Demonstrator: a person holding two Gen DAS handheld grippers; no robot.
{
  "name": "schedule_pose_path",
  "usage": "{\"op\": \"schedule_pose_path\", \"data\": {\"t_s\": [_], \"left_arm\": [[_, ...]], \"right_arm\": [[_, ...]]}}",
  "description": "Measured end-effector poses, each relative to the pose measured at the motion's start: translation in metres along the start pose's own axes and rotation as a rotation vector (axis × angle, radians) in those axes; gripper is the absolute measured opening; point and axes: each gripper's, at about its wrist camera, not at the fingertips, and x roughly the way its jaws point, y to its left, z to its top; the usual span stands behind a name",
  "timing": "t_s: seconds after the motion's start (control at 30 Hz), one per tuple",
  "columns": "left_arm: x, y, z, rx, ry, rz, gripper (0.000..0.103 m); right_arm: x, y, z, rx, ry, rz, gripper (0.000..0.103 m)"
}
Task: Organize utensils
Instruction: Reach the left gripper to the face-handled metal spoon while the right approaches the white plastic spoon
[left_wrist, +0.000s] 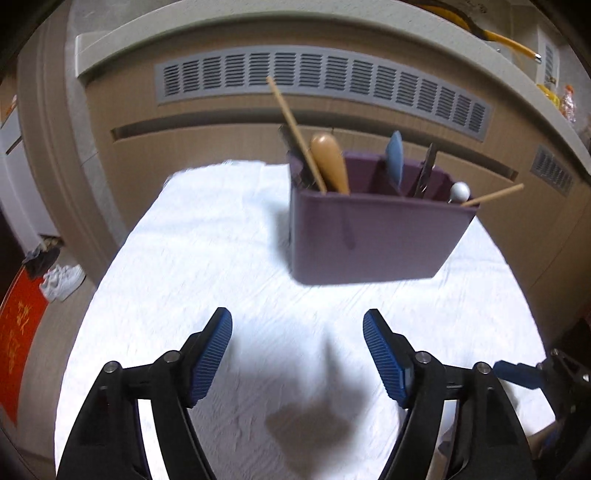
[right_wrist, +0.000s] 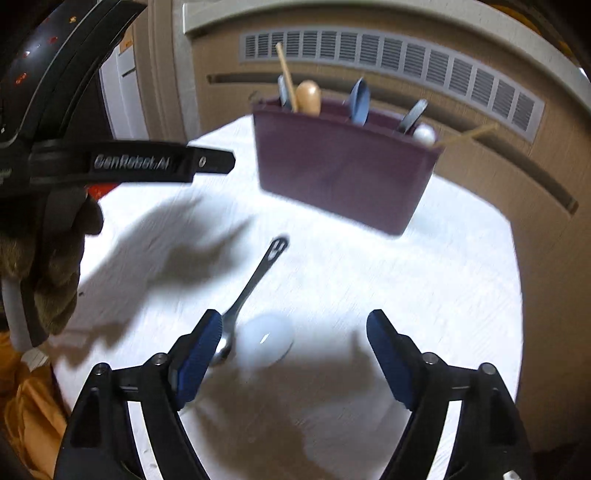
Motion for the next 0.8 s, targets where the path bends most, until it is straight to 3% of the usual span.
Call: {"op": "schedule_pose_path", "data": {"t_s": [0.23,0.37,0.4,0.47,0.7,0.8], "left_arm": [[0.011,0.007,-0.019,-0.008,0.062,-0.002,0.076],[0.019,0.012,-0.024,-0.038,0.088,-0.005,0.077],[0.020,0.013,-0.025,-0.042,0.093,-0.005,0.077],[0.020,0.016,-0.027,-0.047,0.097,-0.002,0.077],[0.011,0.017,-0.033,-0.026,0.098,-0.015,0.077],[0.005,0.008,-0.040,0.015,0.109,-0.029,0.077]], "right_arm": [[0.014,0.006,-0.009,-0.034,0.065,-0.034,0.078],[0.017,-0.003,-0.002,0.041,0.081,-0.019,0.078],[0.019,-0.003,0.000,0.055,0.088,-0.014,0.076],[0.026,0.002,0.003,0.066,0.105,0.007,0.058],[0.026,0.019,0.006,0.010,0.098,0.015,0.045],[0.026,0.013,0.003,0.014,0.104,0.001,0.044]]}}
